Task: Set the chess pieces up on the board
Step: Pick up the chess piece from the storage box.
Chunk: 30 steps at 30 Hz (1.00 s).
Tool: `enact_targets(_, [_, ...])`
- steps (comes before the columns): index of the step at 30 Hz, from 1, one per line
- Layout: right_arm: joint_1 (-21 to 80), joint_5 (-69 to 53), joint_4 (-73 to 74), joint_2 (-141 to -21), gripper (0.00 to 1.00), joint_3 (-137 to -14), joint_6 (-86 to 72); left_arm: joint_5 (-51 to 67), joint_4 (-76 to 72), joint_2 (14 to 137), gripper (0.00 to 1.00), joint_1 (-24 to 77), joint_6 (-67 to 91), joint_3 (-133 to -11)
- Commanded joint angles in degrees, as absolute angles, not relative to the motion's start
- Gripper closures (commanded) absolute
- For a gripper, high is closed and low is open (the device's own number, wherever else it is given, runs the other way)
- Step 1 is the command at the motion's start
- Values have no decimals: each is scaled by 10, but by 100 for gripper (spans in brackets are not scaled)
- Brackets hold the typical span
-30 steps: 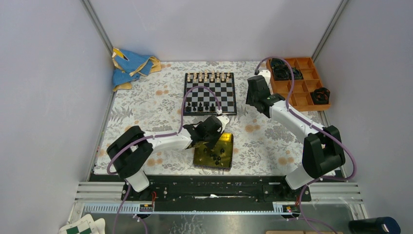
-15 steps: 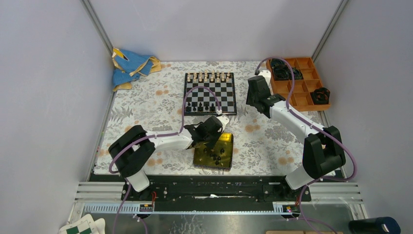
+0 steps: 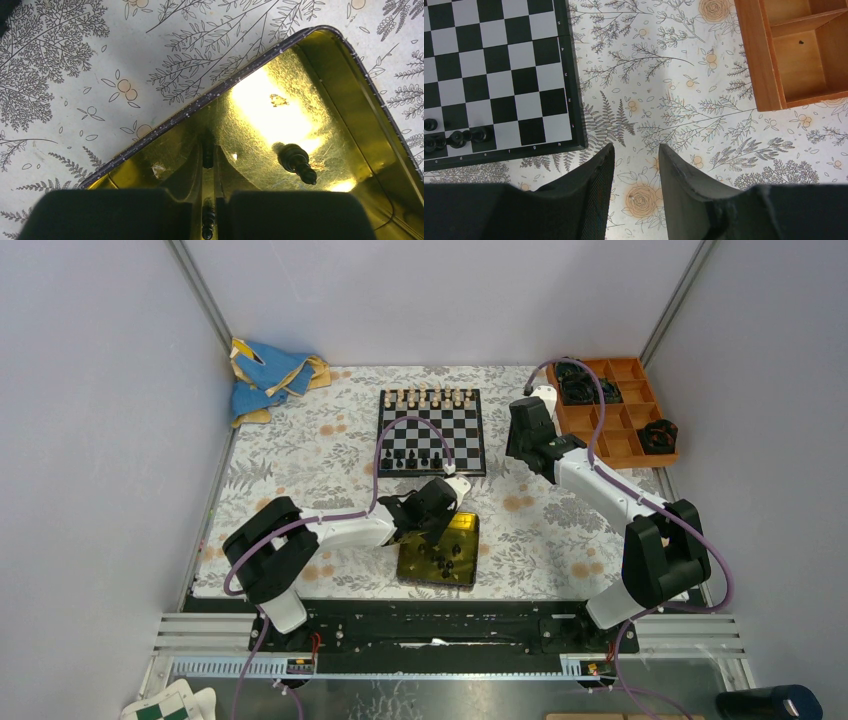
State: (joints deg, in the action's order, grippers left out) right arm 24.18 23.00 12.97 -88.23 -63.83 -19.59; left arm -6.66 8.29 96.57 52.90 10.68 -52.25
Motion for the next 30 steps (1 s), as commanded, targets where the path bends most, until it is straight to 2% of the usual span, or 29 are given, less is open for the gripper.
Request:
enact_targets(1, [237,236,112,-856,55,-640,-197,-81,65,964,93,533,107,-528])
enact_targets(4, [237,237,111,-857,55,-642,-196,-84,75,954,100,533,108,-531])
enact_targets(14, [236,235,111,-859,55,-645,-198,-98,158,895,100,534,110,-567])
enact_targets(19, [236,233,109,-861,55,-648,-199,-140,240,856,100,533,99,-650])
enact_targets(25, [235,231,105,-872,56,-662,-201,-174,251,896,100,522,69,-731])
enact_targets(30, [235,235,92,-893,56,-680,-201,-151,226,948,100,464,71,-780])
